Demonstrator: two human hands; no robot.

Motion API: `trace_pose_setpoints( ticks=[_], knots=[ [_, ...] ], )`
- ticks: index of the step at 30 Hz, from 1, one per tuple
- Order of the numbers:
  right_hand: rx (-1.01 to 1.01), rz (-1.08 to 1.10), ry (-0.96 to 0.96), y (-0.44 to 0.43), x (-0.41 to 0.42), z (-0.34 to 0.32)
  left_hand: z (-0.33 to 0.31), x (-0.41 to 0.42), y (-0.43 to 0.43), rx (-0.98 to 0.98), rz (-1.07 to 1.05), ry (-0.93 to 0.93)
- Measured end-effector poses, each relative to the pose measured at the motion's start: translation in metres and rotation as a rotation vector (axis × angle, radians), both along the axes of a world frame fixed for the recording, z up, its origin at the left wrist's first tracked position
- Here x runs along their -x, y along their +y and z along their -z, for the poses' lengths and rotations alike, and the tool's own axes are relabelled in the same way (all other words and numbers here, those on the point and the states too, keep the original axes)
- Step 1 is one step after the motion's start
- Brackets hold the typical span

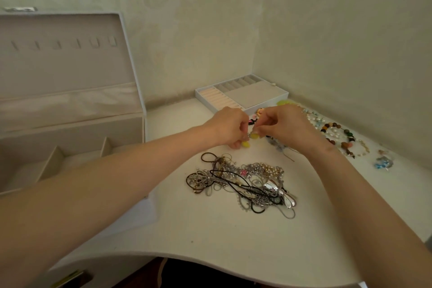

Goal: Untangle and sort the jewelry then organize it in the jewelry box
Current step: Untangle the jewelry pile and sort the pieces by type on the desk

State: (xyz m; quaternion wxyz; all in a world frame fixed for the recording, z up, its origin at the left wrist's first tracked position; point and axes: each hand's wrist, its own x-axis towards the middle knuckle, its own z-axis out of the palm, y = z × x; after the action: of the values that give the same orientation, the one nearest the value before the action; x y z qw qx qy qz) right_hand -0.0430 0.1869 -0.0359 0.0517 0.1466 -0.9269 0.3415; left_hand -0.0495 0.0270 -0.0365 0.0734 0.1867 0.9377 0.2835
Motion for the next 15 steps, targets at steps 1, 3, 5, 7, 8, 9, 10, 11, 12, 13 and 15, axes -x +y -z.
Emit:
trace_pose_setpoints(
  ticks=[1,3,5,7,8,9,10,11,12,13,15],
  knots=[
    [-0.040,-0.009,0.001,0.0008,-0.0008,-0.0009,0.0011,-0.0011,0.0005,-0.017,0.003,0.000],
    [-0.139,-0.031,0.018,0.0020,-0.0025,-0.0032,0.0023,-0.0035,0.0034,-0.013,0.011,0.024],
    [-0.232,-0.067,0.039,0.0029,-0.0036,-0.0054,0.0024,-0.0029,0.0062,0.057,0.037,0.101],
    [-0.277,-0.092,0.032,0.0046,-0.0038,-0.0067,0.0012,-0.0031,0.0072,0.133,0.068,0.168],
    [-0.290,-0.094,0.025,0.0056,-0.0034,-0.0065,0.0009,-0.0032,0.0072,0.144,0.080,0.167],
    [-0.301,-0.092,0.020,0.0066,-0.0033,-0.0065,0.0010,-0.0033,0.0069,0.145,0.090,0.155],
    [-0.311,-0.090,0.015,0.0076,-0.0029,-0.0065,0.0011,-0.0037,0.0064,0.145,0.096,0.150],
    [-0.316,-0.091,0.010,0.0085,-0.0029,-0.0068,0.0012,-0.0045,0.0058,0.144,0.097,0.147],
    [-0.316,-0.094,0.004,0.0092,-0.0028,-0.0071,0.0017,-0.0045,0.0055,0.141,0.095,0.147],
    [-0.312,-0.101,0.002,0.0096,-0.0030,-0.0075,0.0021,-0.0046,0.0054,0.137,0.089,0.152],
    [-0.301,-0.114,0.010,0.0095,-0.0031,-0.0074,0.0022,-0.0050,0.0058,0.127,0.081,0.176]
  ],
)
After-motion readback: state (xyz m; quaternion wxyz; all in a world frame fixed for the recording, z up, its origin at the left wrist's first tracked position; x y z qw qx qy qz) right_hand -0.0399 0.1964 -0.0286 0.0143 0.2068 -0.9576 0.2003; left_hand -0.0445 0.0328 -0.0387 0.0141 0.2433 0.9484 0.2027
